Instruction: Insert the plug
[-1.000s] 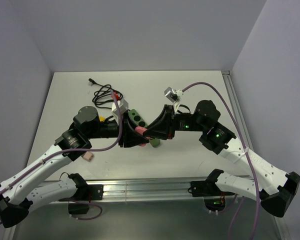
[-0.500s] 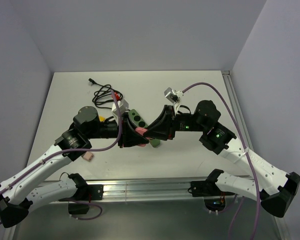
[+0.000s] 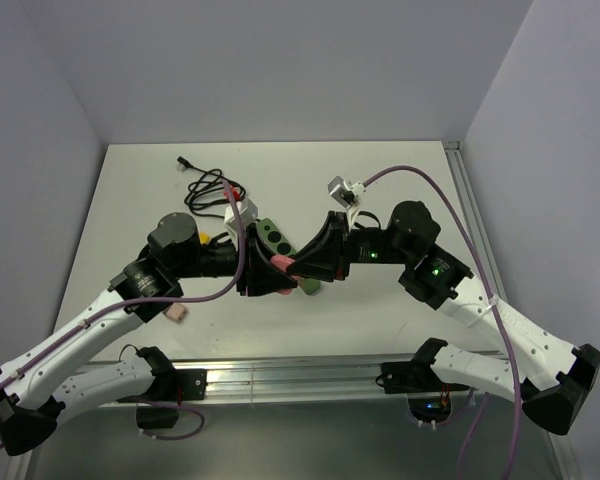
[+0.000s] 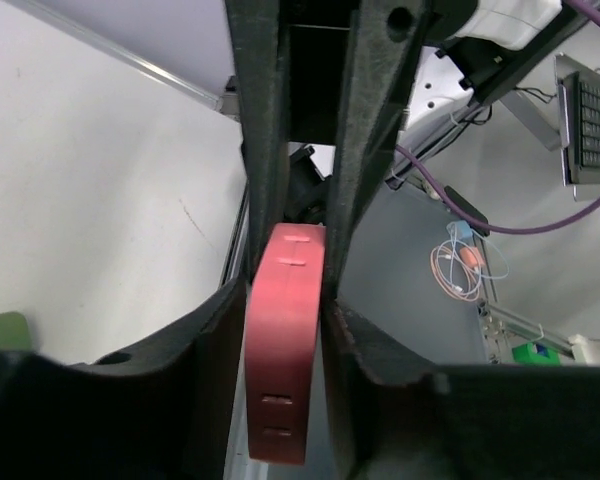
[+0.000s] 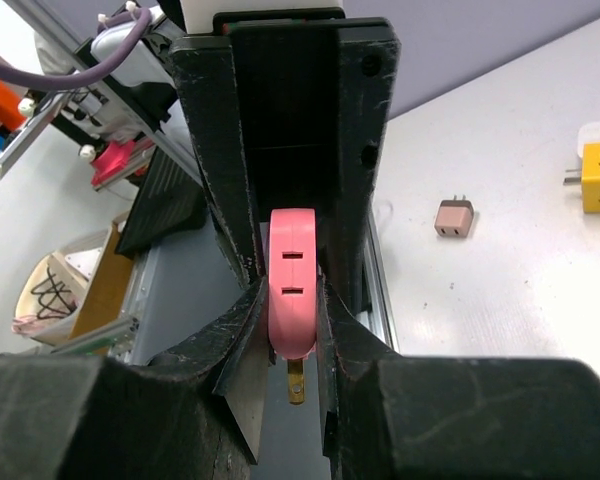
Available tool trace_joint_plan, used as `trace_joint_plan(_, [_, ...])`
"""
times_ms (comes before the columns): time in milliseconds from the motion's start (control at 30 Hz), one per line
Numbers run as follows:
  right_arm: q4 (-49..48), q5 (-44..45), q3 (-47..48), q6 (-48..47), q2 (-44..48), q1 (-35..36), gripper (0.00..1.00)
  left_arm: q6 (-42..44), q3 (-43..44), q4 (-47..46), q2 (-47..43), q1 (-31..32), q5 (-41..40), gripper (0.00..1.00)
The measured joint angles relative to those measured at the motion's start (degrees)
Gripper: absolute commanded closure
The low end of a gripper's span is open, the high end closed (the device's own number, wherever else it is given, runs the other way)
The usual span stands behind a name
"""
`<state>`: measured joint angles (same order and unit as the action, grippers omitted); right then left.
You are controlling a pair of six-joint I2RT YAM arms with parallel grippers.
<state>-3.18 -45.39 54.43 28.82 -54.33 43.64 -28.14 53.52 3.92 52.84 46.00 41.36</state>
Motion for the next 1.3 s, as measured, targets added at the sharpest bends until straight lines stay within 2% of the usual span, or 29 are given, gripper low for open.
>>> trace_joint_plan(33, [0.22, 0.22, 0.0, 0.0, 0.04, 0.0, 1.0, 0.0, 0.0, 0.37, 0.0, -0.04, -0.76, 0.5])
trace_joint_plan(67, [0.37, 0.42, 0.0, 0.07, 0.07, 0.0, 1.0, 0.2, 0.0, 0.66, 0.0, -0.07, -1.4, 0.48])
trace_joint_plan(167, [0.98, 0.87, 0.0, 0.09, 0.07, 0.22, 1.0, 0.0, 0.0, 1.22, -0.13, -0.07, -2.95, 0.51])
trace_joint_plan(267, [1.11, 1.49, 0.0, 0.07, 0.07, 0.26, 1.0, -0.04, 0.0, 1.29, -0.42, -0.07, -3.32, 0.57])
trace_joint_plan(400, [1.18, 2.14, 0.0, -0.02, 0.02, 0.26, 1.0, -0.04, 0.0, 1.36, -0.76, -0.02, -2.99, 0.79])
trace_joint_plan(567, [0.83, 1.27, 0.33, -0.57, 0.0, 0.79, 1.0, -0.22, 0.02, 1.16, -1.14, 0.04, -1.11, 0.86])
trace_joint_plan(667, [1.16, 1.2, 0.63, -0.66, -0.02, 0.87, 1.0, -0.22, 0.09, 1.07, -1.14, 0.04, -0.76, 1.0])
trace_joint_plan(833, [1.68, 1.27, 0.94, -0.96, -0.04, 1.05, 1.0, -0.22, 0.33, 1.18, -0.87, 0.04, -0.59, 1.0])
trace_joint_plan(933, [2.36, 1.53, 1.31, -1.22, -0.04, 1.07, 0.72, -0.22, 0.74, 1.53, -0.5, 0.0, -0.39, 1.0])
trace_joint_plan(967, [2.67, 1.64, 1.53, -1.27, -0.04, 1.07, 0.53, -0.15, 0.83, 1.55, -0.48, 0.0, -0.39, 1.0])
trace_joint_plan(1033, [3.72, 2.64, 2.03, -1.18, -0.04, 1.27, 0.43, 0.11, 0.85, 1.86, -0.42, -0.04, -1.75, 1.0])
trace_joint_plan(1067, [4.46, 2.95, 2.29, -1.38, -0.04, 1.57, 0.33, 0.22, 0.85, 2.21, -0.26, -0.07, -2.38, 1.0])
trace_joint_plan(1167, [7.74, 5.7, 3.23, -2.34, 0.04, 2.05, 0.23, 1.01, 0.85, 4.42, 0.02, -0.17, -5.25, 1.0])
trace_joint_plan(1300, [12.96, 12.41, 3.76, -4.17, 1.57, 2.05, 0.21, 2.43, 0.92, 8.61, 0.07, -2.43, -7.21, 1.0])
